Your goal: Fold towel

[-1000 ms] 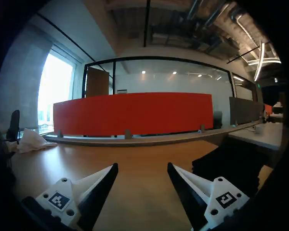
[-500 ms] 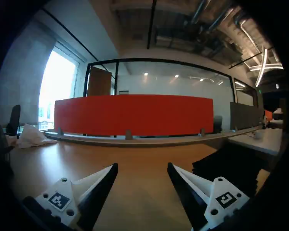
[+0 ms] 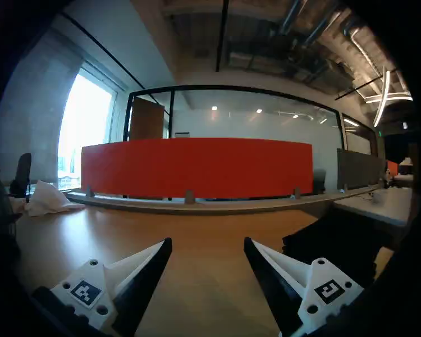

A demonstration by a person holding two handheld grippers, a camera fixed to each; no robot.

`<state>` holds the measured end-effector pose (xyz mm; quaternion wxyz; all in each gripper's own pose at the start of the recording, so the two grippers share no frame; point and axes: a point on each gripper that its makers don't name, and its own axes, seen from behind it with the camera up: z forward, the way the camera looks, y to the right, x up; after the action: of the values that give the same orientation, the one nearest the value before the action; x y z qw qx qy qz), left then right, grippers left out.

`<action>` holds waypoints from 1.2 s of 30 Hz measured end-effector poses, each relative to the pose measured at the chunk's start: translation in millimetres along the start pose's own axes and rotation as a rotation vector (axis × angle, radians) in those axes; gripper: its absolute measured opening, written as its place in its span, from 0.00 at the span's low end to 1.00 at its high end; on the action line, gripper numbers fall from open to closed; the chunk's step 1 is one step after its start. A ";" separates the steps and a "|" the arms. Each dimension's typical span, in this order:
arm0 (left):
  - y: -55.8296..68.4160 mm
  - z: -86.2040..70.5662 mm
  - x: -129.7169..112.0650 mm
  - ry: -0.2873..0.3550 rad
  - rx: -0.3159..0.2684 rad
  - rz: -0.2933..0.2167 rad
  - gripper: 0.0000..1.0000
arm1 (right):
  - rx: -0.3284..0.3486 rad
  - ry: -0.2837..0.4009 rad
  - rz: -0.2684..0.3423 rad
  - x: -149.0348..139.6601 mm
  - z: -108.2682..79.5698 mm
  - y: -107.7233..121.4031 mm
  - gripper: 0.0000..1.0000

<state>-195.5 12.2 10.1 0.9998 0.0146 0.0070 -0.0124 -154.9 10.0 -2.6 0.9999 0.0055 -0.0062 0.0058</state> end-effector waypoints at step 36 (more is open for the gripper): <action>-1.3 -0.9 5.1 -0.002 0.000 0.001 0.97 | 0.001 0.000 0.000 0.4 0.1 0.2 0.99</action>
<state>-190.4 10.8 9.1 0.9998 0.0145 0.0061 -0.0121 -154.5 10.2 -2.5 0.9999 0.0058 -0.0063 0.0060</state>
